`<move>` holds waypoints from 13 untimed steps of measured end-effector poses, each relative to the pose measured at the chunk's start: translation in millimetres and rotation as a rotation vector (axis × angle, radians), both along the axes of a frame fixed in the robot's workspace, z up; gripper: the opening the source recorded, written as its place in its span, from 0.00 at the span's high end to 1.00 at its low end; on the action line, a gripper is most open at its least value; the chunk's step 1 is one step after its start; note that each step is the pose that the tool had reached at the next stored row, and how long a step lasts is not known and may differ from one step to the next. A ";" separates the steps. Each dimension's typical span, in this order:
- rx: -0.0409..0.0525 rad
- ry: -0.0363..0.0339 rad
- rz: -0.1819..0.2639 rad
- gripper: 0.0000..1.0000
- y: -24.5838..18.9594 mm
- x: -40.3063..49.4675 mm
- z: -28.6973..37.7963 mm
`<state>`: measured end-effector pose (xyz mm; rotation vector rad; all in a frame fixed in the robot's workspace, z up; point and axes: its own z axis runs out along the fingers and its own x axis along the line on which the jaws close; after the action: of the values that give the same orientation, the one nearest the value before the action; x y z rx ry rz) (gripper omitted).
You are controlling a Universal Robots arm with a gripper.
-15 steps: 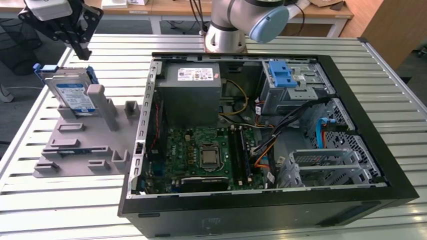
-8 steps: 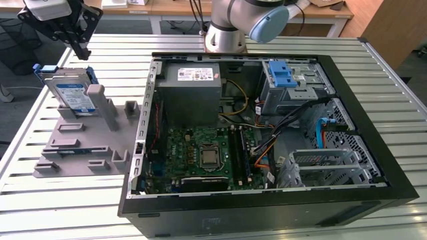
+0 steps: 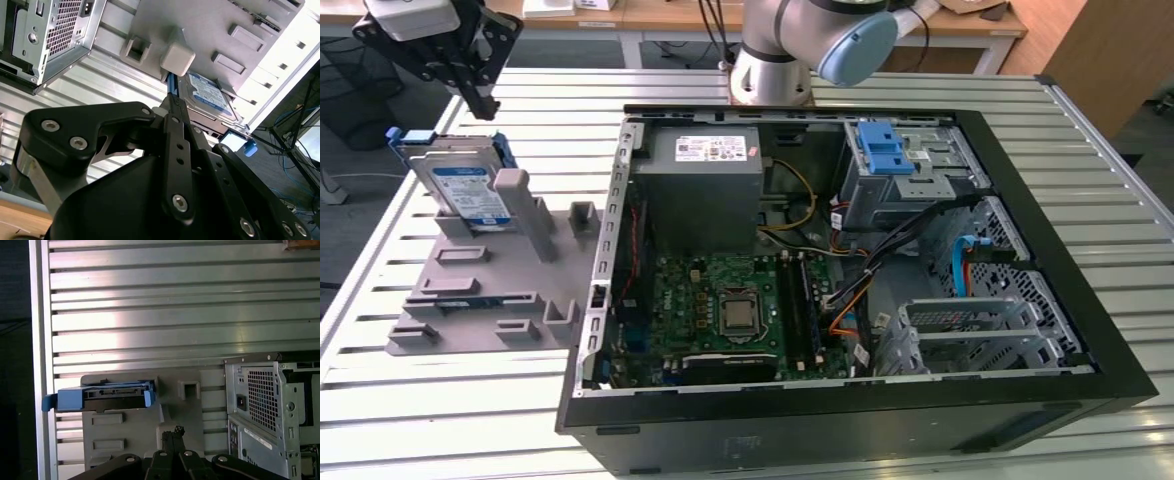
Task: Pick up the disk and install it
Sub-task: 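Reach for the disk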
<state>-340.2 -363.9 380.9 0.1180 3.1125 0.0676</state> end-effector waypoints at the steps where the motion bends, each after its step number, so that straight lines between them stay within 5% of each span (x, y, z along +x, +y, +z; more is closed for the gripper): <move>1: 0.0000 0.0000 0.000 0.89 0.1 -1.4 0.0; 13: -0.0001 0.0001 0.000 0.89 5.3 -22.4 -0.1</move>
<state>-362.6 -358.6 380.8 0.1179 3.1126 0.0675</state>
